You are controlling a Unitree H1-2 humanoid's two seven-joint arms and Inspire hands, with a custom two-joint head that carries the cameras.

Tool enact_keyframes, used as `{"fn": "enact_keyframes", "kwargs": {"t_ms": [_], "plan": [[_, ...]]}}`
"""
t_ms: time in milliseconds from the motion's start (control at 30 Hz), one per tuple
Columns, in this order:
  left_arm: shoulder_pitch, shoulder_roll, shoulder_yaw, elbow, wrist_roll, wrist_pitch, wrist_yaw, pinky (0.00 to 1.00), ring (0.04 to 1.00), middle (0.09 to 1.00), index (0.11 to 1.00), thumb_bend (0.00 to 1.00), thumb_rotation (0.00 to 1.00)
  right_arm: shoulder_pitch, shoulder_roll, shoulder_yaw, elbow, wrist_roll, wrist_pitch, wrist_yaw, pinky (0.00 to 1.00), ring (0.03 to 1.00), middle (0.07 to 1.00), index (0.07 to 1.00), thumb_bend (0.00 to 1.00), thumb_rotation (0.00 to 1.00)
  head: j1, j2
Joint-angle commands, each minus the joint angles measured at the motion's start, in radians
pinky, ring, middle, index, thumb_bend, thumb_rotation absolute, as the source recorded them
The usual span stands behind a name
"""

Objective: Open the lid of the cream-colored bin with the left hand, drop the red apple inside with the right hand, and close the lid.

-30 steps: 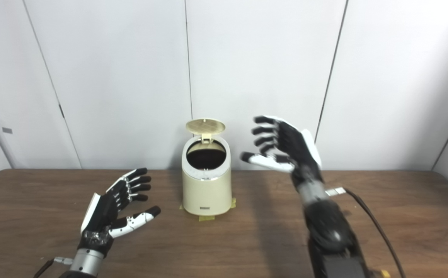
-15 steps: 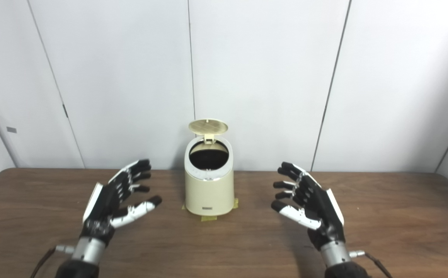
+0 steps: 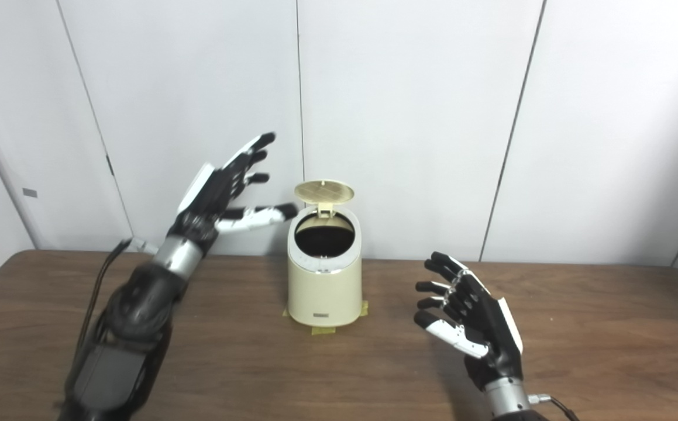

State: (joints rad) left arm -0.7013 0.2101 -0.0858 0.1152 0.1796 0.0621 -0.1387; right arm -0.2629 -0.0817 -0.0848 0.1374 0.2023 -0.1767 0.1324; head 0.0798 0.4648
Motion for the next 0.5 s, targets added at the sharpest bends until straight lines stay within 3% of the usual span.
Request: {"fn": "enact_keyframes", "kwargs": {"t_ms": [0,233,400,467], "plan": [[-0.096,0.006,-0.023,0.013,0.042,-0.002,0.0,0.9,0.996,1.0,0.974,0.96,0.36,-0.036,-0.005,-0.004,-0.04,-0.013,-0.042,-0.008,0.52,0.664,0.792,0.794,0.86,0.27,0.0,0.001],[-0.195,0.021,-0.124,0.104,0.201,0.014,-0.005,0.98,1.0,1.0,0.995,0.95,0.4,-0.04,0.001,-0.004,-0.039,-0.023,-0.048,-0.014,0.51,0.652,0.792,0.797,0.85,0.26,-0.004,0.001],[-0.237,0.047,-0.185,0.154,0.284,0.004,-0.032,0.86,1.0,1.0,0.961,0.95,0.37,-0.041,0.007,-0.004,-0.047,-0.025,-0.028,-0.026,0.5,0.637,0.782,0.789,0.87,0.27,-0.008,0.002],[-0.244,0.055,-0.201,0.171,0.305,-0.011,-0.032,0.83,0.973,0.958,0.896,0.95,0.35,-0.043,0.008,-0.002,-0.043,-0.029,-0.028,-0.026,0.5,0.634,0.781,0.787,0.87,0.28,-0.011,0.001]]}}
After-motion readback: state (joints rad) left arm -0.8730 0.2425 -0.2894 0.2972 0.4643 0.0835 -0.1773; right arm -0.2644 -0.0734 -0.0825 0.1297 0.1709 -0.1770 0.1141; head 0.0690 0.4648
